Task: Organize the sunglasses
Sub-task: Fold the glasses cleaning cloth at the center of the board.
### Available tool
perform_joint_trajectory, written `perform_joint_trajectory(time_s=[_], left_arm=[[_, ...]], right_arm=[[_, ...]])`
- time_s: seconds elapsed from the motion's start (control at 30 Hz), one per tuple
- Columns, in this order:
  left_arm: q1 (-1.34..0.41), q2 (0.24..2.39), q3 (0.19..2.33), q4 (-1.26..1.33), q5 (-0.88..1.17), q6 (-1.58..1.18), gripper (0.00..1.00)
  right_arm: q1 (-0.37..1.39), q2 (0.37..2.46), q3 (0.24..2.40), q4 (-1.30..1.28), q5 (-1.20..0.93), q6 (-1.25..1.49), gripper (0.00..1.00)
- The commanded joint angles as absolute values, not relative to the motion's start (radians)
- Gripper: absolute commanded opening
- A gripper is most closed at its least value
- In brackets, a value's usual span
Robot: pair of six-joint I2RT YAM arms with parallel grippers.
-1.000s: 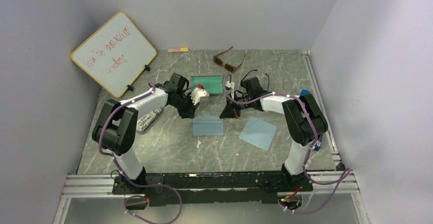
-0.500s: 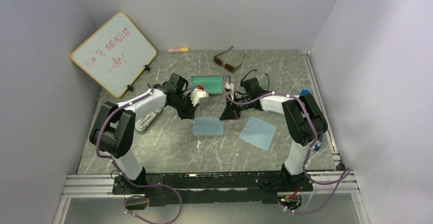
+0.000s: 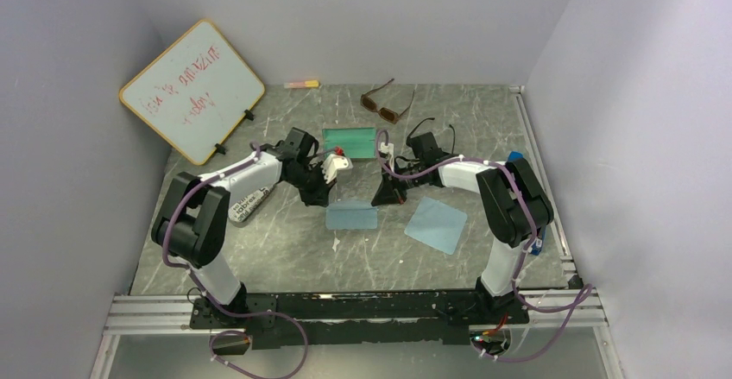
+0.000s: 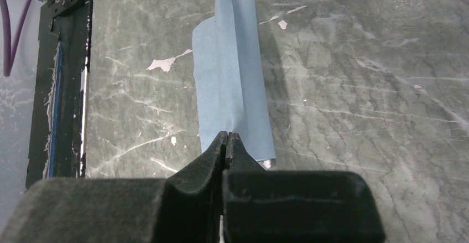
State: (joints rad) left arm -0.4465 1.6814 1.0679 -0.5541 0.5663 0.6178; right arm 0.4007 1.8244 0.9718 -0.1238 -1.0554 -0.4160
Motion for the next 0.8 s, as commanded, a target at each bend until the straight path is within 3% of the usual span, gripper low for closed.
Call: perform_joint_trajectory(time_s=[0.0, 0.77], left_arm=[[-0.455, 1.642, 1.063, -0.572, 0.607, 0.646, 0.05], [-0.460, 1.635, 1.043, -0.590, 0.603, 0.654, 0.05]], right_arm=[[0.402, 1.813, 1.012, -0.140, -1.083, -0.466, 0.00], [0.418, 1.820, 1.023, -0.206, -1.093, -0.531, 0.00]])
